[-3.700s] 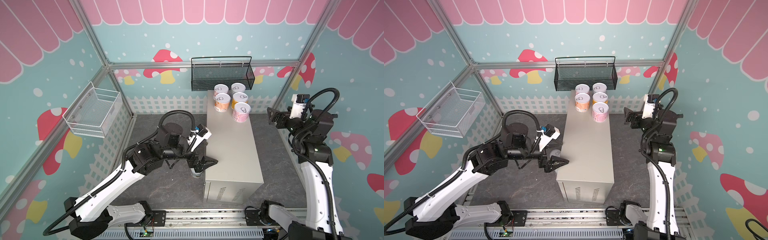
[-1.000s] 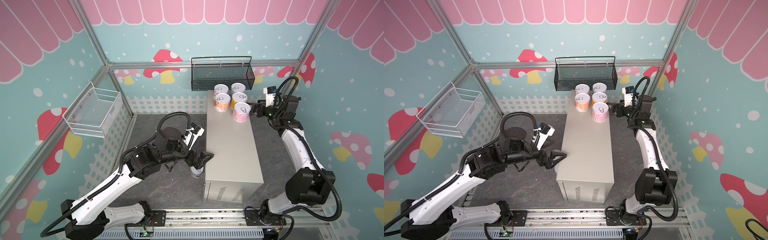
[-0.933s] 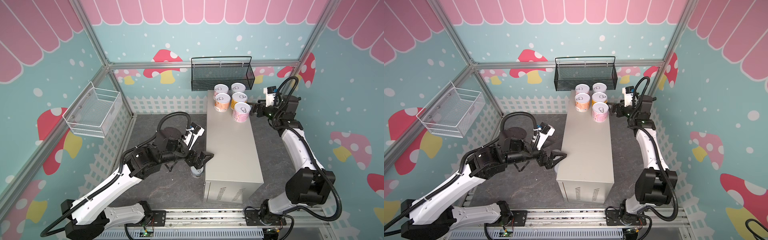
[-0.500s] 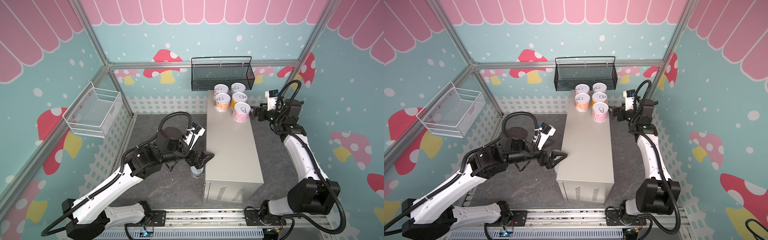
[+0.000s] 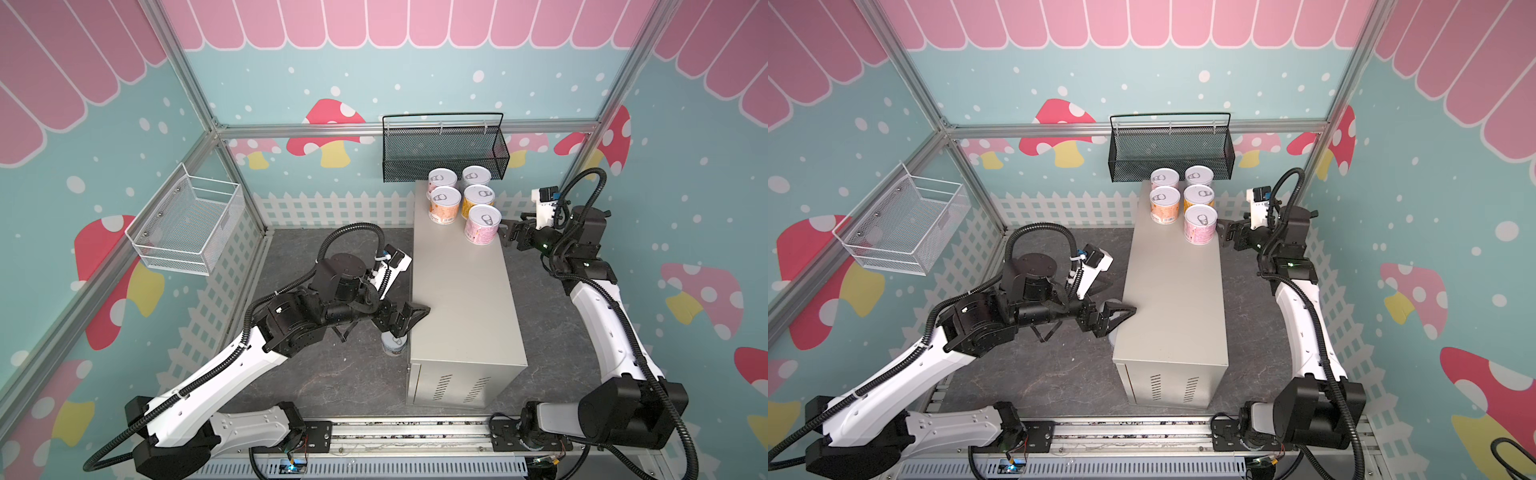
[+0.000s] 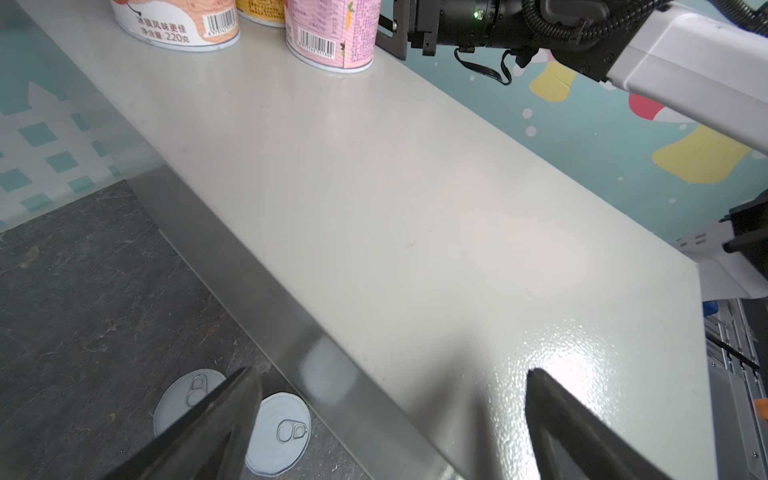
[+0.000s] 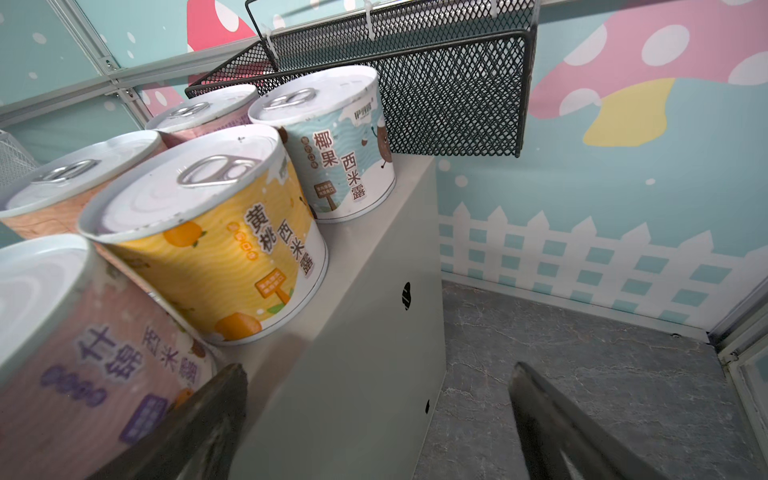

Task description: Place and organize the canned foods onto the counter

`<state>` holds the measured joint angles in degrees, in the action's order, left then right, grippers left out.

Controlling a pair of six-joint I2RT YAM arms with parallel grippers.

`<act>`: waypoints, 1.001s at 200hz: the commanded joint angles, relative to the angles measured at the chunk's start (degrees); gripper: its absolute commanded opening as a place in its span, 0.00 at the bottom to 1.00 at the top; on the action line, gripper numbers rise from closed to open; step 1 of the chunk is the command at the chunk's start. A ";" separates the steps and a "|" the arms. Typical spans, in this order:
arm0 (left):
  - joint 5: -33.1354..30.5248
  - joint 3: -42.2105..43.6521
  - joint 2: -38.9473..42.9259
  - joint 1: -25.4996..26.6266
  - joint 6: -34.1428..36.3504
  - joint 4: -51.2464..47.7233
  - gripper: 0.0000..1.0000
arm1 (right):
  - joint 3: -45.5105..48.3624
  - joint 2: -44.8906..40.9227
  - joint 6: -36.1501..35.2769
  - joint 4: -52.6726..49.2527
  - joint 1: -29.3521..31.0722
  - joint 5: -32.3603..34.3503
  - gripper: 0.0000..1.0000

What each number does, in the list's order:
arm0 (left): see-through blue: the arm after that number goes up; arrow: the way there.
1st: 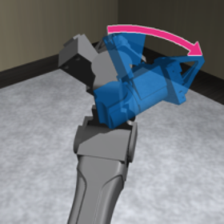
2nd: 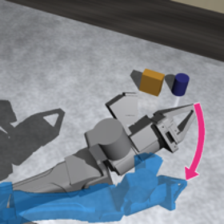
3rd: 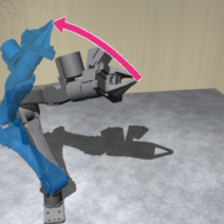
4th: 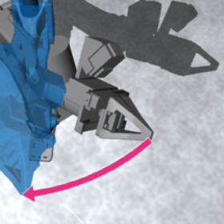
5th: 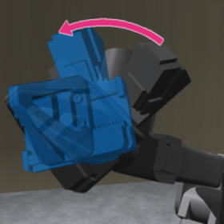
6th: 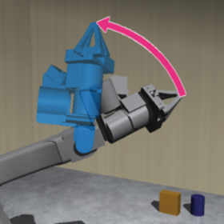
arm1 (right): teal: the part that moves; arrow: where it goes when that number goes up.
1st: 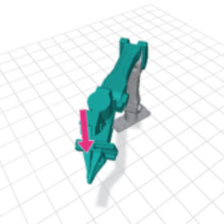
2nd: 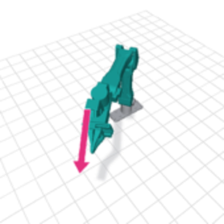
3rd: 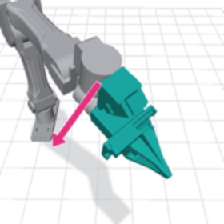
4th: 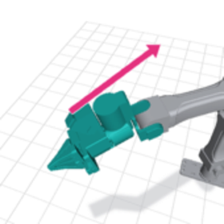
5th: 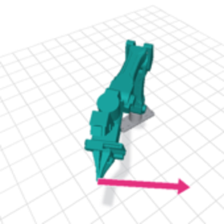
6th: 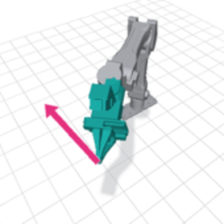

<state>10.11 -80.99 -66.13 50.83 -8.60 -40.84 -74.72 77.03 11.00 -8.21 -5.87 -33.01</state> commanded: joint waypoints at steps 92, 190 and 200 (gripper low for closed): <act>0.79 1.36 0.04 0.32 0.43 1.12 0.99 | 1.51 -1.01 -1.47 -1.54 0.78 0.56 0.99; -0.31 1.59 0.95 0.30 0.71 0.60 0.99 | -10.37 9.10 -0.63 -1.64 0.55 2.92 0.99; -0.66 1.63 1.08 0.32 0.92 0.28 0.99 | -12.22 10.82 -0.63 -1.70 0.51 3.10 1.00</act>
<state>10.04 -80.12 -66.11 50.83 -8.58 -40.29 -82.37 84.68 10.98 -9.10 -5.56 -30.63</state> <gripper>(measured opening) 0.992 0.994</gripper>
